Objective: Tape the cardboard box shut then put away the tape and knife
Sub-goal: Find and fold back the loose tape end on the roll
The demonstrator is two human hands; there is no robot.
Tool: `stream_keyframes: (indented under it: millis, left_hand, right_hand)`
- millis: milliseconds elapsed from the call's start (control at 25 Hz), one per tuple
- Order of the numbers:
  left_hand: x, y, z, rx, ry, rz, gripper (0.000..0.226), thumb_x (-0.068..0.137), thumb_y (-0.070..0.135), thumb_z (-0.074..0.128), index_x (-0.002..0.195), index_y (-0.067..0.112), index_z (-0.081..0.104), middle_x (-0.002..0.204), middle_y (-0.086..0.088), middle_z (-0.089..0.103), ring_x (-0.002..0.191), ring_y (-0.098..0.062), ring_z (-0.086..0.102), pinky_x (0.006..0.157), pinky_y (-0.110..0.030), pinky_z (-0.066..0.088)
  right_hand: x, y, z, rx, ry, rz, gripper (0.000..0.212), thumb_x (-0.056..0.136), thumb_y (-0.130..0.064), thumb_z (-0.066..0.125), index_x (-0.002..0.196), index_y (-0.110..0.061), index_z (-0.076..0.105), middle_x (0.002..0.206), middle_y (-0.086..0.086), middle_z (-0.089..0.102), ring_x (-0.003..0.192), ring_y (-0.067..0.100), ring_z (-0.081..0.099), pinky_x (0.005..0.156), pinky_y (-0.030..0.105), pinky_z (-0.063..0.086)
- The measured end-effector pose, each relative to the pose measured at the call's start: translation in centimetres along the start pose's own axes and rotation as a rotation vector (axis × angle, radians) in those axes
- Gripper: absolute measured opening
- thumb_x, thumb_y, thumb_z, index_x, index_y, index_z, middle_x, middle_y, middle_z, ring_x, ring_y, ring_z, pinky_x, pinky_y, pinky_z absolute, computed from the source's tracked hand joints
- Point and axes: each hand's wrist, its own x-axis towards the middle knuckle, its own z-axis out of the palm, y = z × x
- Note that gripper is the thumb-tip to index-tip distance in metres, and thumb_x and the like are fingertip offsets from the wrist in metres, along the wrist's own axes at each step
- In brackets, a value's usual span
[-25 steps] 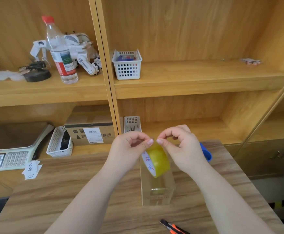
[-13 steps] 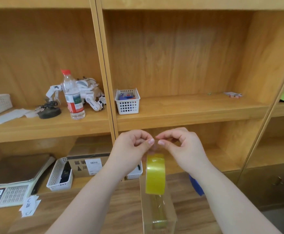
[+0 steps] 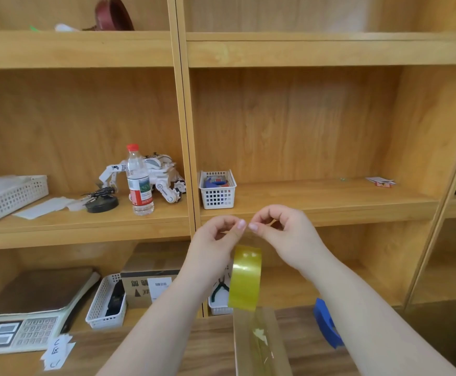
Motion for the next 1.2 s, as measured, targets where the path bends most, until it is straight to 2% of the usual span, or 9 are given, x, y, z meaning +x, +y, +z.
stream_keyframes:
  millis: [200, 280, 360, 440, 600, 720, 920, 1040, 1200]
  left_hand:
    - [-1.0, -1.1, 0.0, 0.01, -0.062, -0.288, 0.071, 0.061, 0.064, 0.073, 0.121, 0.032, 0.051, 0.1, -0.005, 0.067, 0.087, -0.019, 0.069, 0.079, -0.037, 0.057]
    - [-1.1, -1.4, 0.5, -0.176, -0.132, -0.38, 0.08, 0.06, 0.049, 0.08, 0.129, 0.025, 0.049, 0.104, -0.007, 0.073, 0.091, -0.023, 0.072, 0.084, -0.044, 0.059]
    - [-0.9, -1.2, 0.9, -0.417, -0.176, -0.454, 0.074, 0.071, 0.023, 0.08, 0.136, 0.018, 0.044, 0.103, -0.014, 0.076, 0.087, -0.026, 0.073, 0.075, -0.043, 0.061]
    - [-0.6, -1.1, 1.4, -0.459, -0.171, -0.472, 0.07, 0.078, 0.007, 0.075, 0.139, 0.018, 0.042, 0.101, -0.017, 0.076, 0.084, -0.026, 0.071, 0.075, -0.042, 0.061]
    - [-0.8, -1.6, 1.9, -0.288, -0.101, -0.417, 0.072, 0.075, 0.005, 0.079, 0.134, 0.027, 0.045, 0.096, -0.011, 0.078, 0.086, -0.027, 0.071, 0.09, -0.052, 0.055]
    - [-1.2, -1.9, 1.9, -0.16, -0.082, -0.327, 0.068, 0.078, 0.006, 0.077, 0.131, 0.03, 0.042, 0.09, -0.003, 0.079, 0.087, -0.021, 0.074, 0.081, -0.041, 0.056]
    - [-1.5, -2.6, 1.3, 0.007, -0.15, -0.143, 0.067, 0.084, 0.006, 0.071, 0.13, 0.04, 0.036, 0.084, -0.001, 0.079, 0.091, -0.021, 0.073, 0.095, -0.05, 0.052]
    - [-1.4, -3.0, 0.7, 0.113, -0.216, 0.003, 0.065, 0.086, 0.008, 0.069, 0.124, 0.048, 0.035, 0.081, 0.001, 0.079, 0.091, -0.021, 0.071, 0.097, -0.046, 0.051]
    - [-1.5, -2.9, 0.2, 0.157, -0.264, 0.069, 0.062, 0.085, 0.009, 0.069, 0.116, 0.054, 0.04, 0.088, 0.005, 0.078, 0.091, -0.012, 0.07, 0.088, -0.03, 0.054]
  right_hand:
    - [0.6, -0.3, -0.5, 0.105, -0.039, 0.041, 0.01, 0.084, -0.013, 0.069, 0.075, -0.018, 0.07, 0.077, 0.002, 0.065, 0.072, 0.008, 0.058, 0.072, 0.025, 0.05]
    - [0.7, -0.2, -0.6, 0.134, -0.045, 0.057, 0.009, 0.084, -0.014, 0.069, 0.076, -0.017, 0.07, 0.079, 0.008, 0.067, 0.075, 0.013, 0.061, 0.076, 0.029, 0.051]
    - [0.9, -0.1, -0.5, 0.109, -0.036, 0.069, 0.007, 0.084, -0.017, 0.07, 0.077, -0.018, 0.071, 0.084, 0.011, 0.069, 0.078, 0.02, 0.063, 0.078, 0.032, 0.052]
    - [1.1, 0.4, -0.6, 0.063, 0.012, 0.091, 0.008, 0.084, -0.019, 0.069, 0.076, -0.018, 0.069, 0.078, 0.007, 0.066, 0.071, 0.016, 0.059, 0.071, 0.024, 0.051]
    - [1.4, 2.1, -0.3, -0.031, 0.058, 0.157, 0.01, 0.086, -0.018, 0.066, 0.078, -0.012, 0.066, 0.068, -0.004, 0.055, 0.061, 0.008, 0.046, 0.058, 0.019, 0.04]
    - [1.3, 3.9, 0.1, 0.004, 0.027, 0.248, 0.01, 0.085, -0.018, 0.067, 0.08, -0.009, 0.067, 0.073, 0.002, 0.058, 0.065, 0.011, 0.048, 0.063, 0.025, 0.04]
    - [1.0, 5.9, 0.5, 0.034, -0.041, 0.367, 0.011, 0.087, -0.023, 0.066, 0.081, -0.015, 0.066, 0.087, 0.003, 0.065, 0.081, 0.019, 0.057, 0.08, 0.033, 0.046]
    - [0.6, 6.2, 0.7, 0.278, -0.113, 0.405, 0.01, 0.092, -0.018, 0.06, 0.084, -0.012, 0.063, 0.102, 0.007, 0.069, 0.096, 0.022, 0.066, 0.092, 0.038, 0.052]
    - [-0.6, 6.1, 1.3, 0.342, -0.081, 0.375, 0.015, 0.097, -0.017, 0.052, 0.085, -0.012, 0.059, 0.085, 0.011, 0.063, 0.083, 0.018, 0.06, 0.089, 0.037, 0.054]
